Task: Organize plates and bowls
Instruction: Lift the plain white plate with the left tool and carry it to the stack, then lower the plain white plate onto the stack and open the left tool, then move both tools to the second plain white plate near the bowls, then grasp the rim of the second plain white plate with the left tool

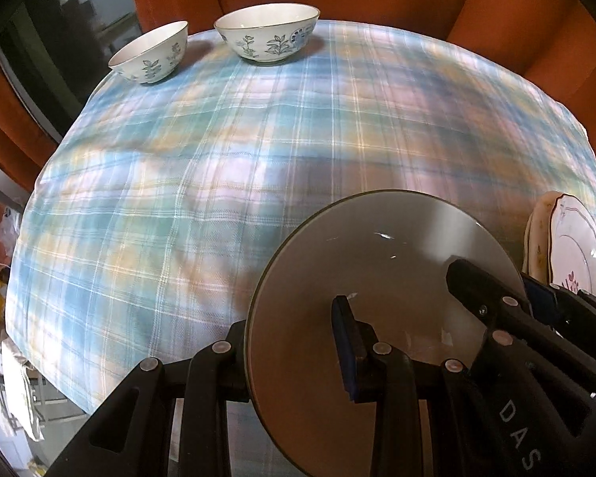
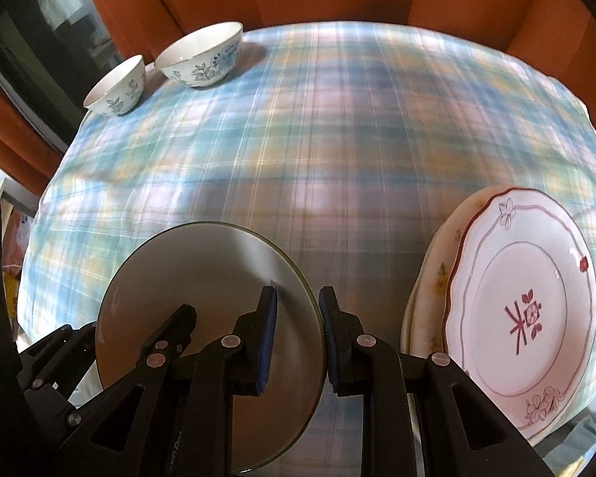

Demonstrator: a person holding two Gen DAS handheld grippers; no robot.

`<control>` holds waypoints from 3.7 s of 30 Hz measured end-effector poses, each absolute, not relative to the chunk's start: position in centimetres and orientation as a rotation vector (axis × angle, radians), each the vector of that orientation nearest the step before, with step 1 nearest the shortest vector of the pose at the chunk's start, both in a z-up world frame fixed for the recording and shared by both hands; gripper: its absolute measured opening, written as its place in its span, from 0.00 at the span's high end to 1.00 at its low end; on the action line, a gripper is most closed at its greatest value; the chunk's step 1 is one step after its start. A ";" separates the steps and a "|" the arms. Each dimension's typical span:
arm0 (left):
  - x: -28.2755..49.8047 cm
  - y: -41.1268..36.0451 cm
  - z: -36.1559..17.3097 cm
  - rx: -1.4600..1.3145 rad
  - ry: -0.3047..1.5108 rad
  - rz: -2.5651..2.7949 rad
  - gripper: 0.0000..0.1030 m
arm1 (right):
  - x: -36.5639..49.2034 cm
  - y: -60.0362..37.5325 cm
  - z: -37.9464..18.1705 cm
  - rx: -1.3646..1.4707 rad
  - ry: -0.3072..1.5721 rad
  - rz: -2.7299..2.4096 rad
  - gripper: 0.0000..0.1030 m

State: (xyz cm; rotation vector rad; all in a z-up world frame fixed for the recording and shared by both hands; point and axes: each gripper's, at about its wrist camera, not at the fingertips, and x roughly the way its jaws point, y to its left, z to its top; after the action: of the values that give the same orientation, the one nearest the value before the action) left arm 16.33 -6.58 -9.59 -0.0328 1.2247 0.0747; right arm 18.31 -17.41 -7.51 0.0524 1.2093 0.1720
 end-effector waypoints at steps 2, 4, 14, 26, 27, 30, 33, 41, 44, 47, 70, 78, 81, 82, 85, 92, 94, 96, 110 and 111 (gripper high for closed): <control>16.1 -6.6 -9.7 -0.041 1.226 0.075 0.67 | 18.3 -17.4 -7.6 0.047 1.211 0.177 0.75; 15.9 -6.5 -9.7 -0.057 1.235 0.073 0.63 | 18.2 -17.4 -7.7 0.049 1.216 0.191 0.72; 14.7 -6.5 -8.0 -0.055 1.180 0.083 0.32 | 17.5 -17.7 -6.8 0.063 1.175 0.234 0.39; 14.4 -4.9 -5.6 -0.013 1.066 0.029 0.18 | 17.1 -16.2 -4.3 0.034 1.072 0.220 0.26; 14.5 -4.7 -5.6 -0.011 1.061 0.022 0.18 | 17.2 -15.8 -4.3 0.034 1.071 0.215 0.26; 14.7 -3.3 -5.4 -0.011 1.038 0.003 0.18 | 17.2 -14.8 -3.9 0.030 1.052 0.201 0.26; 15.2 -1.8 -5.4 -0.030 1.039 -0.008 0.18 | 17.6 -13.3 -3.4 0.023 1.042 0.175 0.26; 17.0 4.2 -5.6 -0.049 1.058 -0.046 0.18 | 19.2 -8.0 -3.0 0.009 1.065 0.114 0.26; 17.9 7.1 -6.0 -0.057 1.072 -0.041 0.18 | 20.2 -4.9 -3.1 -0.005 1.079 0.109 0.26; 18.9 10.1 -6.3 -0.074 1.078 -0.045 0.18 | 21.2 -2.2 -3.3 -0.012 1.090 0.106 0.26; 34.8 22.7 -4.5 -0.049 1.007 -0.043 0.17 | 36.4 11.5 -1.7 0.049 1.022 -0.005 0.26; 40.4 24.3 -5.3 -0.025 0.990 -0.003 0.19 | 42.3 13.4 -2.1 0.065 0.984 -0.019 0.26; 41.7 24.5 -6.2 -0.016 0.997 -0.006 0.23 | 44.3 13.6 -3.1 0.072 0.995 -0.023 0.26; 42.0 24.5 -6.5 -0.015 0.999 -0.008 0.25 | 44.7 13.5 -3.4 0.076 0.999 -0.025 0.26; 42.8 24.1 -7.3 -0.010 1.005 -0.014 0.30 | 45.9 13.2 -4.2 0.082 1.004 -0.033 0.29; 44.3 23.8 -8.8 -0.022 1.049 -0.043 0.53 | 47.4 12.6 -6.3 0.113 1.041 -0.039 0.48; 44.5 23.6 -9.0 -0.006 1.049 -0.040 0.57 | 47.4 12.6 -6.6 0.089 1.046 -0.058 0.57; 44.7 23.3 -9.2 -0.008 1.051 -0.051 0.65 | 47.6 12.3 -7.0 0.097 1.053 -0.062 0.60; 45.8 22.1 -10.5 -0.034 1.078 -0.079 0.76 | 48.8 11.3 -7.9 0.059 1.066 -0.019 0.75; 45.8 22.0 -10.4 -0.032 1.080 -0.078 0.76 | 48.9 11.2 -7.9 0.059 1.069 -0.015 0.75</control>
State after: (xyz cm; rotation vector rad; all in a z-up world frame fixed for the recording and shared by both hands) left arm 45.82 21.97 -10.45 -0.0324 1.0803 -0.0777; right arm 48.89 11.19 -7.92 0.0595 1.0692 -0.0152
